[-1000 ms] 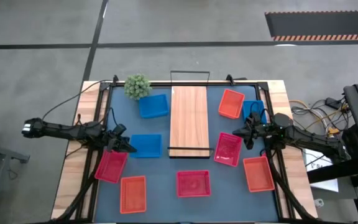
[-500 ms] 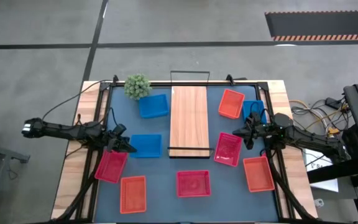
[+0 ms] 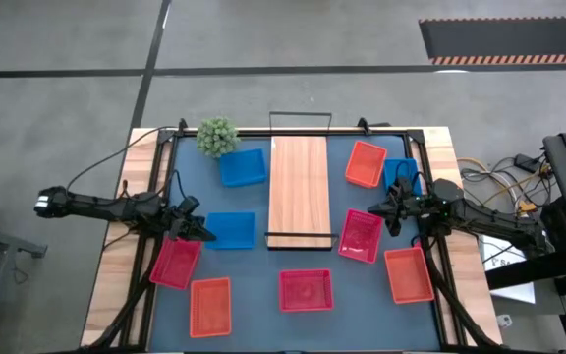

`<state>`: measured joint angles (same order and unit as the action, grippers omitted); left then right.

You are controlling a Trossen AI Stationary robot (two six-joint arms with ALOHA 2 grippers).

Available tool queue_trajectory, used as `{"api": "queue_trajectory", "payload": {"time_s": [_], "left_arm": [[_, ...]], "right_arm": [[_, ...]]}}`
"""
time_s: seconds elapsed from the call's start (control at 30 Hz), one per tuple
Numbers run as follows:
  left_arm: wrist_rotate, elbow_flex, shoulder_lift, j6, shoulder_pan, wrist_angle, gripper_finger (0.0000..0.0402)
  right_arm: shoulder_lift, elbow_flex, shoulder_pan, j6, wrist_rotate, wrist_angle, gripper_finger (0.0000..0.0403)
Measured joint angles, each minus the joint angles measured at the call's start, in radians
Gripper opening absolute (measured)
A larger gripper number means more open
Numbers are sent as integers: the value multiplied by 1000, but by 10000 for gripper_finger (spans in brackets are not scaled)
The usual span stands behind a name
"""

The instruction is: Stack baskets on shelf by color

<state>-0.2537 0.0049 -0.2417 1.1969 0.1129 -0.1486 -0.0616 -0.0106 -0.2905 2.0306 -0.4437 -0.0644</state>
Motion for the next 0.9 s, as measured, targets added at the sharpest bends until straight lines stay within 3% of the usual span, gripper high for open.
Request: {"api": "queue_trajectory", "payload": {"time_s": [0.43, 0.67, 0.9], "left_arm": [[2, 0, 1, 0, 0, -48, 0], [3, 0, -4, 1, 0, -295, 0], [3, 0, -28, 0, 0, -499, 0]], "right_arm": [[0, 0, 0, 35, -2, -41, 9], [0, 0, 3, 460, 2, -297, 9], [-7, 0, 15, 558, 64, -311, 9]]}}
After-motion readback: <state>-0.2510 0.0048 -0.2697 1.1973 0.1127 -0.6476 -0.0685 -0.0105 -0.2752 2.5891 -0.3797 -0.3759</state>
